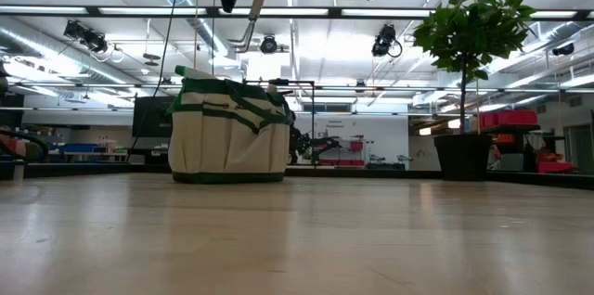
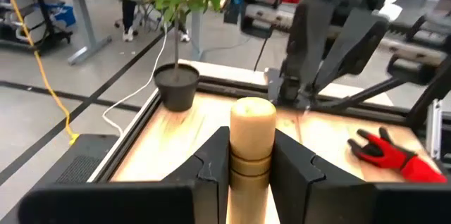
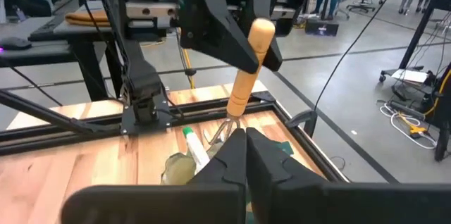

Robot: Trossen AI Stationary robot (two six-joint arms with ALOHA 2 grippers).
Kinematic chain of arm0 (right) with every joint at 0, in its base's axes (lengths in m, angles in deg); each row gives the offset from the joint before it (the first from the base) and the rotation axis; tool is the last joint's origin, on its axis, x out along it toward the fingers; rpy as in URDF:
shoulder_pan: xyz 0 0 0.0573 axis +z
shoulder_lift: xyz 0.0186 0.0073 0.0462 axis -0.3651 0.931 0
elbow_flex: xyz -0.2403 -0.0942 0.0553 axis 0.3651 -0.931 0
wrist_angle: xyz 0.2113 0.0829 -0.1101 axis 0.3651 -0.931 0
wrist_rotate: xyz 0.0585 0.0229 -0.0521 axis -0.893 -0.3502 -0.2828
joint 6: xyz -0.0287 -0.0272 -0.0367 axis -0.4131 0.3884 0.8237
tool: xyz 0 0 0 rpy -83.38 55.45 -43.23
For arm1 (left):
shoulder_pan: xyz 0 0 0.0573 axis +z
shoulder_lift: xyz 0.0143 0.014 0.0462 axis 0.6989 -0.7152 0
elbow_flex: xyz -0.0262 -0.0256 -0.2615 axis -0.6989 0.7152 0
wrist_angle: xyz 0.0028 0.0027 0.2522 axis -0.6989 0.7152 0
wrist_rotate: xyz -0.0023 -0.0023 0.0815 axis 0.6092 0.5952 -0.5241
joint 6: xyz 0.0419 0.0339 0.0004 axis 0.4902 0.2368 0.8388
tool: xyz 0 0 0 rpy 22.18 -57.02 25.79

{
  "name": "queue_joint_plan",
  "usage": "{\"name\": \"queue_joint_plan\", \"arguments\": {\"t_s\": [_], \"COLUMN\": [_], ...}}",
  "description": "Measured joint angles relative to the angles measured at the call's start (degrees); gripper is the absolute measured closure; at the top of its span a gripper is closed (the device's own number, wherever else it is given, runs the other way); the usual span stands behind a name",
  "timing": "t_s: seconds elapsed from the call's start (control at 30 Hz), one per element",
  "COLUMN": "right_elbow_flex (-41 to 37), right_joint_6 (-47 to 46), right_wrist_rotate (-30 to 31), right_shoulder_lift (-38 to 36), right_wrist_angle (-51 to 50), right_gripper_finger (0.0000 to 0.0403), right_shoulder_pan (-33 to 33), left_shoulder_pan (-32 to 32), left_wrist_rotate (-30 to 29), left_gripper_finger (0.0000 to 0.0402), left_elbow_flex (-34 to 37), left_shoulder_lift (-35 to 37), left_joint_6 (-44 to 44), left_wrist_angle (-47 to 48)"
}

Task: Pick & Place Garden tools in Gardening bag
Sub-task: Put the brown hand rake into the gardening bag

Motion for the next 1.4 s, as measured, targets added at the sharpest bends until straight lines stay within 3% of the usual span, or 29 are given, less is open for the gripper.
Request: {"name": "queue_joint_plan", "arguments": {"t_s": [0.6,0.83,1.0,1.4], "right_elbow_flex": [0.0,0.0,0.0,0.0], "right_joint_6": [-0.2,-0.2,-0.3,-1.7], "right_wrist_rotate": [0.0,0.0,0.0,0.0], "right_shoulder_lift": [0.0,0.0,0.0,0.0], "right_wrist_angle": [0.0,0.0,0.0,-0.2], "right_gripper_finger": [0.0402,0.0402,0.0403,0.0403], "right_shoulder_pan": [0.0,0.0,0.0,0.0], "left_shoulder_pan": [6.4,6.3,6.4,6.0], "left_wrist_rotate": [2.9,2.3,-0.6,-1.5], "left_gripper_finger": [0.0323,0.0323,0.0323,0.0323], "left_elbow_flex": [0.1,12.1,16.0,16.0], "left_shoulder_lift": [-0.6,-0.1,0.4,0.4], "left_joint_6": [5.7,-4.3,-6.3,-3.3], "left_wrist_angle": [3.2,-15.4,-24.0,-20.2]}}
